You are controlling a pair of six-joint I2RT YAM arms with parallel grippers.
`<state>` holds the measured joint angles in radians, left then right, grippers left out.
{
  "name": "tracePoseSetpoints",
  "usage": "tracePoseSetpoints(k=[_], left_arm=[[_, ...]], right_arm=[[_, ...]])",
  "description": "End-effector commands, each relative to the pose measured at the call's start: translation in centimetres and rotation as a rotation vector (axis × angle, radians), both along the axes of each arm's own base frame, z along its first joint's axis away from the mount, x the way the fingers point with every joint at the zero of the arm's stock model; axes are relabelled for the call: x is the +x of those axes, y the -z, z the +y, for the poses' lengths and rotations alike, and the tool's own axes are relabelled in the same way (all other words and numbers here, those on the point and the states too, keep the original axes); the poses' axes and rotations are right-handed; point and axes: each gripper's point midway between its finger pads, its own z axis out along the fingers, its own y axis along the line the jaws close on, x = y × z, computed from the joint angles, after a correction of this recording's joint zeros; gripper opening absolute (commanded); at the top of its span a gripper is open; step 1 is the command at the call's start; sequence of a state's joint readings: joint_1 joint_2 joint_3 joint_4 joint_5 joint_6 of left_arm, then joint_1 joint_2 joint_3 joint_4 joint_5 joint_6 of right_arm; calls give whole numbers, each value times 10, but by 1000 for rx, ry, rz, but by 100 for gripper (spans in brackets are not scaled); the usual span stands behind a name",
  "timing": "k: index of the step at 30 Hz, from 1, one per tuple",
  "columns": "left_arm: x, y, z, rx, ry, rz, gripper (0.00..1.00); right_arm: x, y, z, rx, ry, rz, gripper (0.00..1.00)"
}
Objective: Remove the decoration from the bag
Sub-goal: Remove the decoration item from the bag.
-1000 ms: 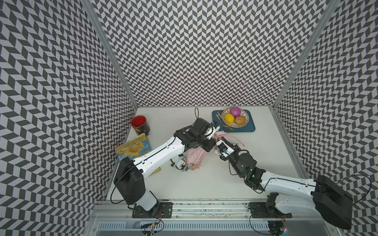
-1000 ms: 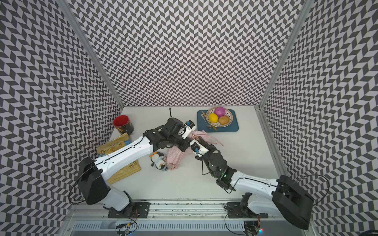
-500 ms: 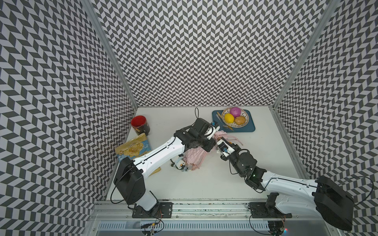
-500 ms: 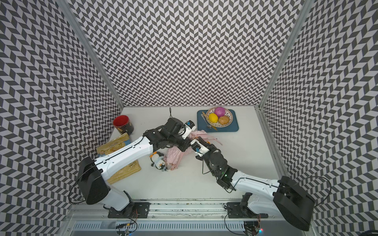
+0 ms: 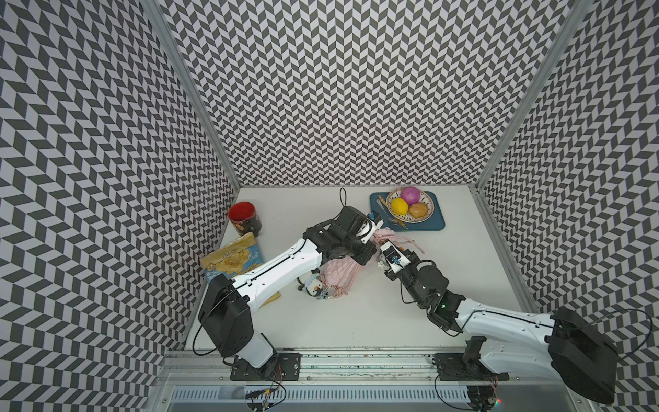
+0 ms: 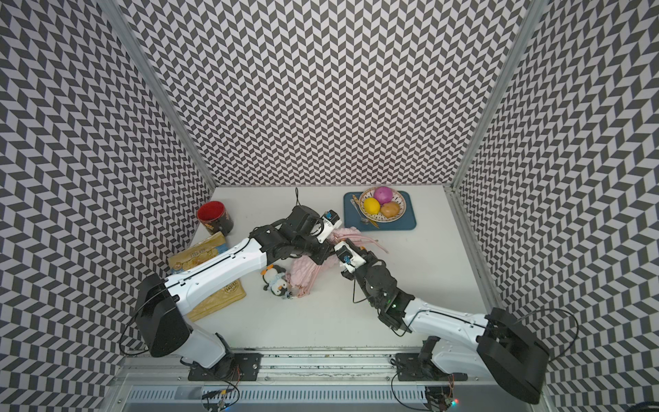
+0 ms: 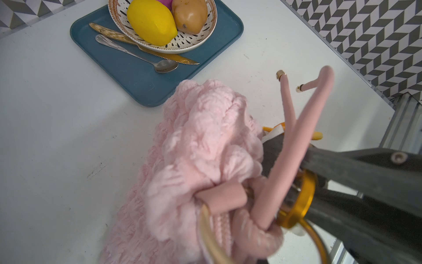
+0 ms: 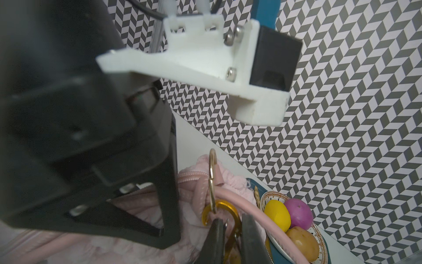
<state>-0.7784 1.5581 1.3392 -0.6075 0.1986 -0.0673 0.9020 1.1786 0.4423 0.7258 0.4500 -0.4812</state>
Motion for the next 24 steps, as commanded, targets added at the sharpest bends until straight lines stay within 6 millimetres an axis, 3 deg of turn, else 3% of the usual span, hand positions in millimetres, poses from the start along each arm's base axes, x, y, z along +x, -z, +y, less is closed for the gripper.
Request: tracePoseSetpoints(k=[1, 10, 24], left_arm=[[-2, -8, -3, -8, 24, -13, 0], [0, -7, -2, 2, 20, -21, 0], [4, -4, -2, 8, 6, -47, 0]], right_arm=[[5, -32, -5, 114, 26, -52, 11], [5, -40, -7, 156, 23, -53, 0], [5, -49, -8, 229, 21, -50, 0]])
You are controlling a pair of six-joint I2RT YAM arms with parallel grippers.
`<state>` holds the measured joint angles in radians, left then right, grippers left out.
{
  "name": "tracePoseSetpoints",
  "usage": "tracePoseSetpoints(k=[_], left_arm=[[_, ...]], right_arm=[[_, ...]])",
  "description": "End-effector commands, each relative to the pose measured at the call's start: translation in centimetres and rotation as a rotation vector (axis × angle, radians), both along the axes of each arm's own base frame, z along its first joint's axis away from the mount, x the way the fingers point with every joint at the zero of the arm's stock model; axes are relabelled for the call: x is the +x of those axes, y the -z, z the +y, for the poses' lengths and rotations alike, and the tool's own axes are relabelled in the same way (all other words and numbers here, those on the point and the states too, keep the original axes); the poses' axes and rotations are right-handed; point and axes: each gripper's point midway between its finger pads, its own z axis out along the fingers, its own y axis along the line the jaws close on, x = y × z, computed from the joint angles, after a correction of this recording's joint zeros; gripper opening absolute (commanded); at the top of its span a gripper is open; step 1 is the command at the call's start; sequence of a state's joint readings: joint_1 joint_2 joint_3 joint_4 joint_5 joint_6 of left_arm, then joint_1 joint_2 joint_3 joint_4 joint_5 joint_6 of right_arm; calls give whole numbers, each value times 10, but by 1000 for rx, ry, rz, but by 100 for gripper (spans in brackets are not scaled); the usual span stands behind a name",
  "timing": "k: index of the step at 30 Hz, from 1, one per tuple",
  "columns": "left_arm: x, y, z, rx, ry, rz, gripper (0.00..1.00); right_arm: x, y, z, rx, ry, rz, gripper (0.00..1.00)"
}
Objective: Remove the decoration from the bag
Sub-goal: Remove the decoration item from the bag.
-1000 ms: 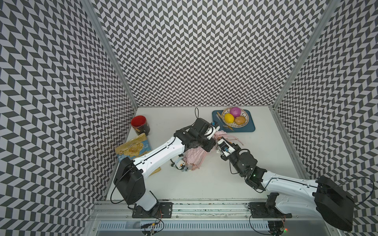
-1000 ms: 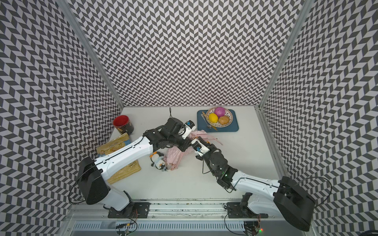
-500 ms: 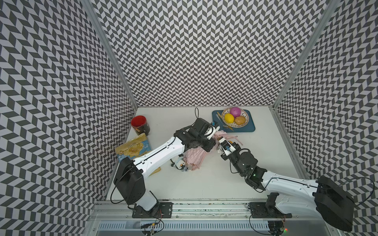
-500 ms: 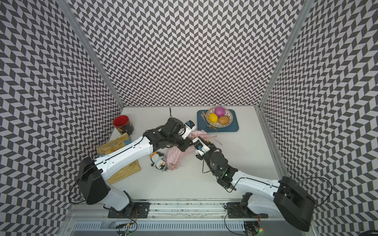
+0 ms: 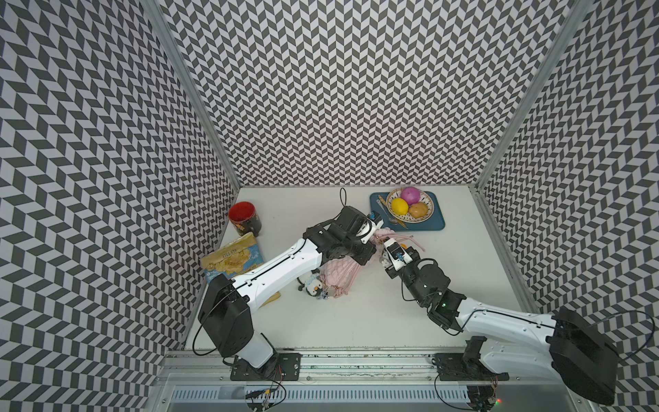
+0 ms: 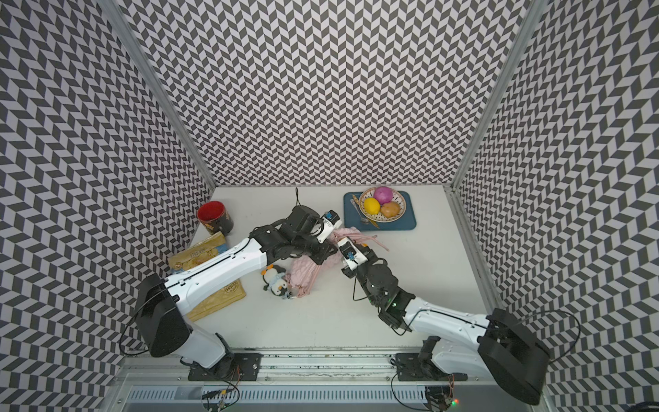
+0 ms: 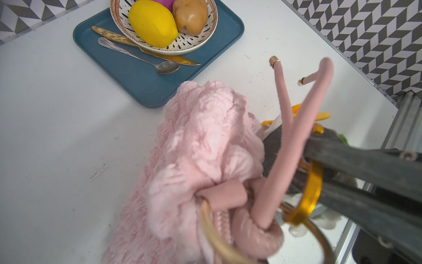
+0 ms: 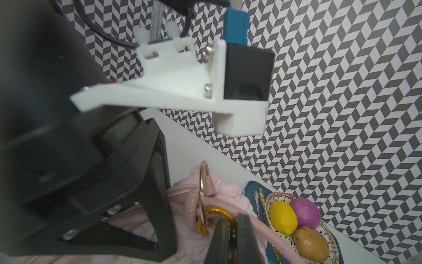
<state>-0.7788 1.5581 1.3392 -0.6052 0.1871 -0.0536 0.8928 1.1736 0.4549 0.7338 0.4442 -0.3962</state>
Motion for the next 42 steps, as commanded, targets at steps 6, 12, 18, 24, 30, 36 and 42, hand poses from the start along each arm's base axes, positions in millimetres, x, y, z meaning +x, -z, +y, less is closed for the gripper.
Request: tracePoseSetpoints(k=[6, 12, 18, 24, 30, 36, 42], left_arm=[[4, -7, -1, -7, -15, -67, 0], [7, -11, 1, -18, -40, -118, 0], [7, -21, 0, -41, -52, -181, 0], [3, -17, -5, -29, -36, -232, 0], [6, -20, -3, -49, -59, -299, 0], [7, -22, 0, -62, -75, -337, 0], [10, -18, 4, -49, -97, -325, 0]], right_arm=[[4, -43, -7, 186, 27, -60, 0], [6, -48, -5, 240, 25, -40, 0], [8, -47, 1, 275, 12, -13, 0], [5, -55, 6, 325, -11, -11, 0], [1, -60, 7, 364, -35, -16, 0], [1, -58, 8, 381, -38, 1, 0], [4, -43, -2, 378, 4, 57, 0]])
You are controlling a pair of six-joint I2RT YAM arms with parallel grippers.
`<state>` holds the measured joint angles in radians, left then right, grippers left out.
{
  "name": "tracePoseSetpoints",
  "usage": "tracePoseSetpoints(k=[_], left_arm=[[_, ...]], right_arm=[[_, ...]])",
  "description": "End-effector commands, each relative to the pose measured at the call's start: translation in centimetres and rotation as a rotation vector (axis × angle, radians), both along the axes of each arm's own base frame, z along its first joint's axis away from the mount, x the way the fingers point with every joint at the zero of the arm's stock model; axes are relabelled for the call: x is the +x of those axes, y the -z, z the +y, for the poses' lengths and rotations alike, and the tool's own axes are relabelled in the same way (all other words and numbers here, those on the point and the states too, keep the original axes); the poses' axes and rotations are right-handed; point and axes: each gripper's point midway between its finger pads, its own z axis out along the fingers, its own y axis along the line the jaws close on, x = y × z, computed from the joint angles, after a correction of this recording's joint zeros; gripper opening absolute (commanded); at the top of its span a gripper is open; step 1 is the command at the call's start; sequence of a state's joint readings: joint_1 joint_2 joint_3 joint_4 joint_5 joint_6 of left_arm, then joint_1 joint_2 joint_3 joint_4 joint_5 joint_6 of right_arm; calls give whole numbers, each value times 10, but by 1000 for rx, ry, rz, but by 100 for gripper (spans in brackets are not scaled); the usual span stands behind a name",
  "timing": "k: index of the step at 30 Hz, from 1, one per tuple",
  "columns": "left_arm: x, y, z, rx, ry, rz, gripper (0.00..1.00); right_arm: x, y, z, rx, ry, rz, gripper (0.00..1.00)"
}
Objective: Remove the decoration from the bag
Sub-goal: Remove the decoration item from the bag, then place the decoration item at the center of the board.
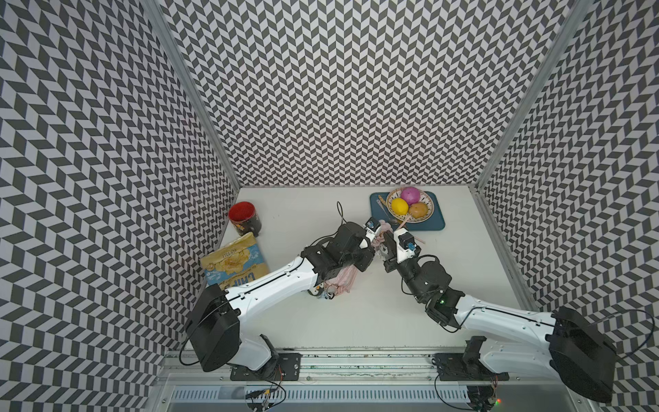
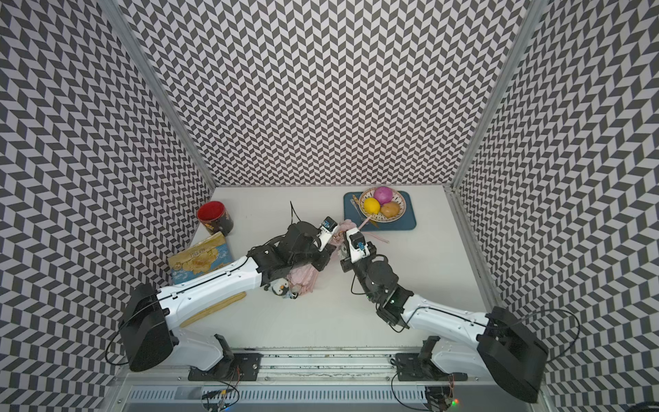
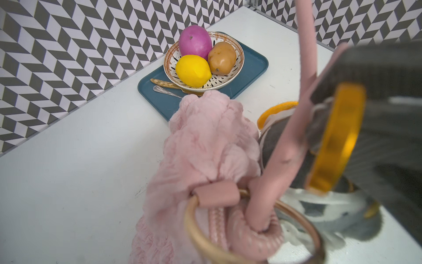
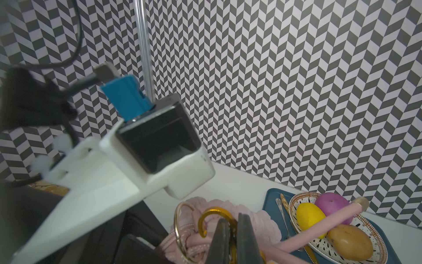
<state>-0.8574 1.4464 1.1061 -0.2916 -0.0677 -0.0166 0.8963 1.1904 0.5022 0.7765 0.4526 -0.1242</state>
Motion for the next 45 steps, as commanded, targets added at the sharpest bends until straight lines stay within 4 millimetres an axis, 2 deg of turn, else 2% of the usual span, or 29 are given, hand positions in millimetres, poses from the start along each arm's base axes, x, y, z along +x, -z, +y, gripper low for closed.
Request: tracePoseSetpoints(k=[1, 6, 11, 18, 27, 33, 41, 45], left_arm=[[2, -18, 0, -46, -4, -51, 0], [-1, -17, -6, -69, 25, -27, 0], [-3, -7, -9, -62, 43, 0, 0], [-8, 4, -15, -66, 75, 30, 0], [-4, 26, -9, -36, 55, 65, 0], [-1, 37, -4, -28, 45, 85, 0], [3, 41, 0, -31, 41, 98, 0], [4, 45, 0, -23, 38, 105, 0]], right_arm=[[0, -13, -8, 67, 19, 4, 0], [-1, 12, -17, 46, -16, 92, 8], [-2, 35, -17, 22, -62, 170, 13], [-3, 61, -16, 5, -112, 268, 14], [-6, 98, -26, -17, -150, 431, 18], [-18, 115, -28, -20, -180, 517, 19], [-32, 138, -35, -62, -185, 641, 21], [-38, 144, -34, -59, -196, 686, 21]])
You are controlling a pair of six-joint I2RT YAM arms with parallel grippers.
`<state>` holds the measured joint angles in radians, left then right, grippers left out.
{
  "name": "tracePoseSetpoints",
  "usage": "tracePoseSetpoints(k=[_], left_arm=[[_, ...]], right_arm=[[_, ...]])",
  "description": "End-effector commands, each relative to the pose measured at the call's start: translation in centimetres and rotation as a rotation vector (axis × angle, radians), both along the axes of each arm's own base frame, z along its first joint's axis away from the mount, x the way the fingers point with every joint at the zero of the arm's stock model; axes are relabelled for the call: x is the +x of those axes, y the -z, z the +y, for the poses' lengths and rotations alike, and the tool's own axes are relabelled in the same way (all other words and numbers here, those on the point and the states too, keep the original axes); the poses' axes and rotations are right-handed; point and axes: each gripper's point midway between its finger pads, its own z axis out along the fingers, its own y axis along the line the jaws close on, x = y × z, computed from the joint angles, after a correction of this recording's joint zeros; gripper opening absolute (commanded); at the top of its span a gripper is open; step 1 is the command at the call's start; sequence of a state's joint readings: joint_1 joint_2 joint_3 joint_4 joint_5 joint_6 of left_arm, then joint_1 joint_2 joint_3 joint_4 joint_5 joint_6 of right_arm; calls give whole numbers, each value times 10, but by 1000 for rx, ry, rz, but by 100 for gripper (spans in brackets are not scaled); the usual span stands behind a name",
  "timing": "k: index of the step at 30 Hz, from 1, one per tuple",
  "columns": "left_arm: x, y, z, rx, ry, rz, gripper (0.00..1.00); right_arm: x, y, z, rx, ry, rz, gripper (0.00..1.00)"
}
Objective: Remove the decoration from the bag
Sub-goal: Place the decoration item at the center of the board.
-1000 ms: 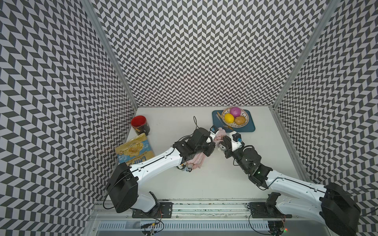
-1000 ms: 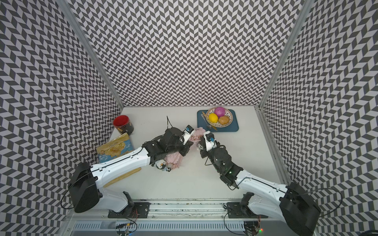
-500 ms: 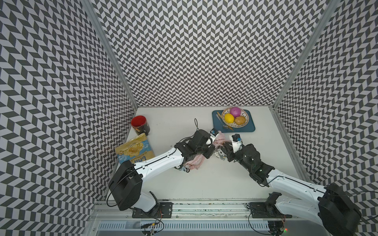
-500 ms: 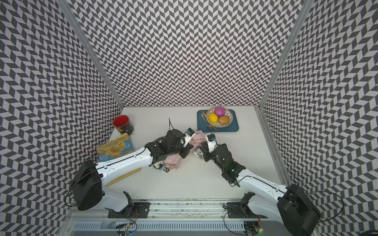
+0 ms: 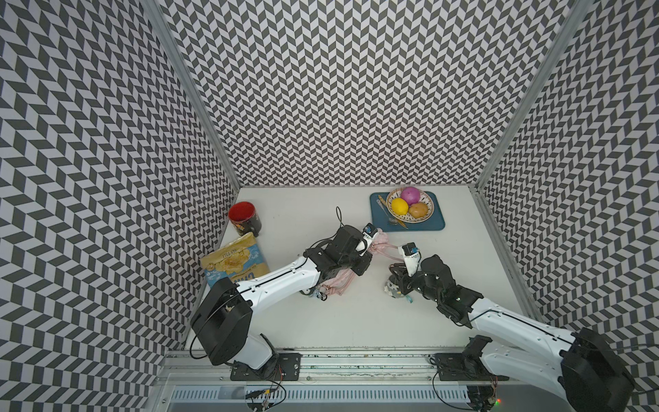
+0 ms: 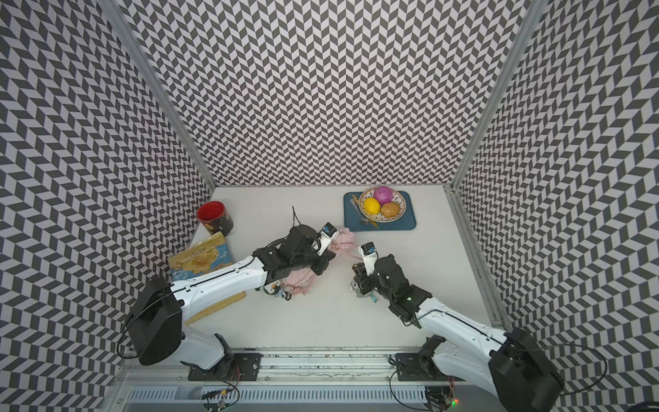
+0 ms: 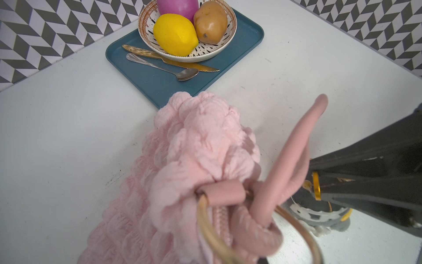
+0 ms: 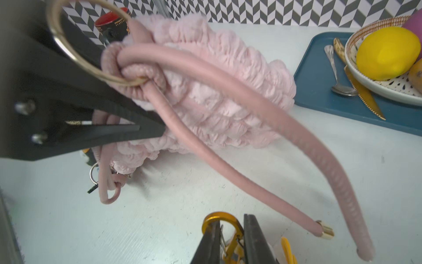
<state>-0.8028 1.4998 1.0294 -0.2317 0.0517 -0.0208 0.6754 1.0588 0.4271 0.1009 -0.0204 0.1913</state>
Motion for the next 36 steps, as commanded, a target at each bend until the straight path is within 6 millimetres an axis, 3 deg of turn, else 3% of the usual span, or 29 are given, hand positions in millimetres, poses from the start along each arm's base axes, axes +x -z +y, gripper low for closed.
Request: tracePoseSetpoints(k=[1, 9, 22, 36], left_arm=[[4, 1, -3, -21, 0, 2, 0], [7, 6, -3, -18, -2, 11, 0], [10, 8, -1, -20, -5, 18, 0], [15, 4, 0, -20, -11, 13, 0]], right_arm=[[-4, -2, 0, 27, 2, 37, 22], [-10, 16, -5, 1, 42, 155, 23], [6, -23, 0, 45, 63, 69, 24], [17, -41, 4, -37, 54, 70, 20]])
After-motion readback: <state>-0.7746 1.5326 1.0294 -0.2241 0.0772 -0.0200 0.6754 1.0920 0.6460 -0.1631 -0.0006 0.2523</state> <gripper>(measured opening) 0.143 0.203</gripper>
